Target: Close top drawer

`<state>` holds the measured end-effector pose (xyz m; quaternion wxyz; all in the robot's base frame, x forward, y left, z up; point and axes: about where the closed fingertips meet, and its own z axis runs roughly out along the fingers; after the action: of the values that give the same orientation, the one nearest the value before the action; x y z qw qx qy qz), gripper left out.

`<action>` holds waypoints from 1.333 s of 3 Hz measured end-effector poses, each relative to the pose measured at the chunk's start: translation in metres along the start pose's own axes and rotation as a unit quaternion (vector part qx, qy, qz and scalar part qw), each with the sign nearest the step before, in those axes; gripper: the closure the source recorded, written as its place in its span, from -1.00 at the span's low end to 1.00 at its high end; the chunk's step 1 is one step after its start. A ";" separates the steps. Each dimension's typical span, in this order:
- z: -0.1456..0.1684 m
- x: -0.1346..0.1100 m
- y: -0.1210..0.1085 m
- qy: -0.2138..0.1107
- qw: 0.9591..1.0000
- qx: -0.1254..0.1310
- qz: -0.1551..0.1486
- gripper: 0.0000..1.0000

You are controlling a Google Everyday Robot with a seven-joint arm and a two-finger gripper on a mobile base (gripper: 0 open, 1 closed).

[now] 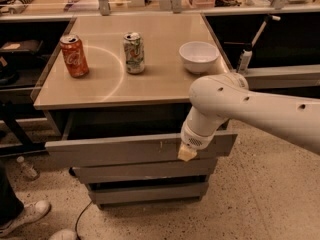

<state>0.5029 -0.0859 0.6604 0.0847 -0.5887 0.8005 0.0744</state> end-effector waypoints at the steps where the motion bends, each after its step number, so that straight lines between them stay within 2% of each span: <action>1: 0.000 -0.012 -0.017 0.006 1.000 0.010 -0.008 1.00; 2: 0.000 -0.012 -0.017 0.005 1.000 0.011 -0.009 0.62; 4: 0.000 -0.012 -0.017 0.005 1.000 0.011 -0.009 -0.31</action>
Offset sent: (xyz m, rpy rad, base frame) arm 0.0171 0.0053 0.0017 -0.0159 -0.0174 0.0104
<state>0.5226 -0.0793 0.6628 0.0874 -0.5954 0.7963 0.0617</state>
